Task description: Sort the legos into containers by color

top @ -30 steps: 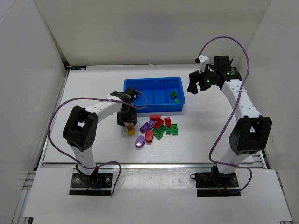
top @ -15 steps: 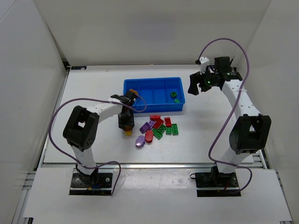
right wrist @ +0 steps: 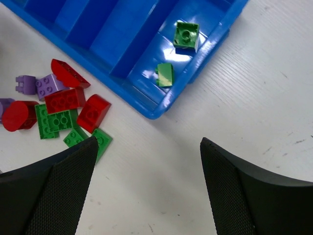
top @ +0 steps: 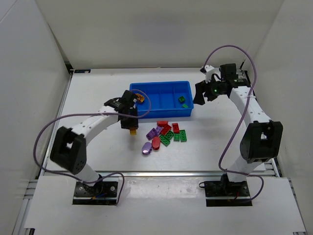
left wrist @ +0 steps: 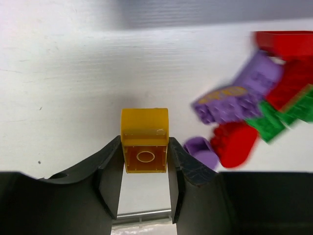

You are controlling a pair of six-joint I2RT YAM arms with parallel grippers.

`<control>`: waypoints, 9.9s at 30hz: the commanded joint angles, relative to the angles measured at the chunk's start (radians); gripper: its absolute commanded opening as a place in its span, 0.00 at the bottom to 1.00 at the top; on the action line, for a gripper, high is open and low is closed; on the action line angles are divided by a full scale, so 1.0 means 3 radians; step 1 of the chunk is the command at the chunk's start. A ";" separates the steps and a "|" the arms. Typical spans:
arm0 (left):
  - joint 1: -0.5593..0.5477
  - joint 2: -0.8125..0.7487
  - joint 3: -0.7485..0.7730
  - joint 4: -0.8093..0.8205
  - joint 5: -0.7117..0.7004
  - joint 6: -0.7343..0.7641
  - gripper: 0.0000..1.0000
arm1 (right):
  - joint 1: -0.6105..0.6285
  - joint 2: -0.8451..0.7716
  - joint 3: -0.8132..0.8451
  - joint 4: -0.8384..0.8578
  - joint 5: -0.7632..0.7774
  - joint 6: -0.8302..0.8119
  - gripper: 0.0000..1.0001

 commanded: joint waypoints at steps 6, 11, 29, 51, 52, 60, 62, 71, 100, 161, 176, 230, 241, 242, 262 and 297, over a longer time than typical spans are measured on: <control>-0.0112 -0.0962 0.0110 0.0080 0.0142 0.0422 0.17 | 0.0264 -0.0203 0.0197 -0.0041 -0.0005 0.0128 0.89; -0.0051 -0.1014 0.0585 0.0141 0.0178 0.0647 0.16 | 0.0336 -0.0121 0.0305 -0.0001 0.0037 0.0266 0.89; 0.0522 0.1108 0.2442 -0.0032 0.0352 0.1005 0.11 | 0.0336 -0.0029 0.0453 -0.0046 0.0159 0.0185 0.90; 0.0701 0.1349 0.2897 -0.0089 0.0648 0.1154 0.70 | 0.1015 -0.0596 -0.0400 -0.0169 -0.0091 -0.1215 0.89; 0.0721 0.1278 0.2912 -0.0084 0.0679 0.1128 0.70 | 0.1107 -0.0637 -0.0421 -0.0154 -0.0096 -0.1292 0.89; 0.1513 0.0413 0.2453 -0.0170 0.1216 0.0970 0.85 | 0.2135 -0.0627 -0.0585 -0.0174 -0.0336 -0.2258 0.90; 0.1773 0.0260 0.2295 -0.0176 0.1405 0.0903 0.88 | 0.2360 -0.0530 -0.0610 -0.0174 -0.0377 -0.2498 0.90; 0.2496 0.0034 0.1655 -0.0237 0.1988 0.0847 0.91 | 0.2934 0.0119 -0.0559 0.0173 -0.0245 -0.2852 0.91; 0.2557 -0.0002 0.1389 -0.0257 0.2172 0.1087 0.91 | 0.3026 0.1086 -0.0155 0.0133 -0.0081 -0.2991 0.37; 0.0201 -0.1214 -0.0329 0.0468 0.1539 0.2565 0.80 | 0.0655 0.0627 0.1533 0.0563 0.0758 0.1054 0.88; -0.0541 -0.0114 -0.0135 0.1087 0.0986 0.2580 0.79 | -0.0579 -0.0208 0.0602 0.0163 0.0257 0.0998 0.87; 0.0312 0.1700 0.2937 0.0500 0.1262 0.1793 0.33 | 0.0172 -0.0535 -0.0089 -0.0082 -0.0398 0.0093 0.84; 0.0476 0.2391 0.3628 0.0264 0.1170 0.1772 0.79 | 0.0479 -0.0535 -0.0119 -0.0261 -0.0536 -0.0433 0.82; 0.0486 0.2402 0.3649 0.0264 0.1211 0.1777 0.81 | 0.0530 -0.0525 -0.0135 -0.0256 -0.0521 -0.0576 0.82; 0.1647 0.0710 0.3048 0.0095 0.1784 0.1307 0.85 | 0.1793 0.0711 0.0064 0.0031 -0.0244 -0.2892 0.80; 0.2087 0.0346 0.2120 0.0111 0.1937 0.1348 0.85 | 0.2024 0.1346 0.0126 -0.0108 -0.0275 -0.3389 0.63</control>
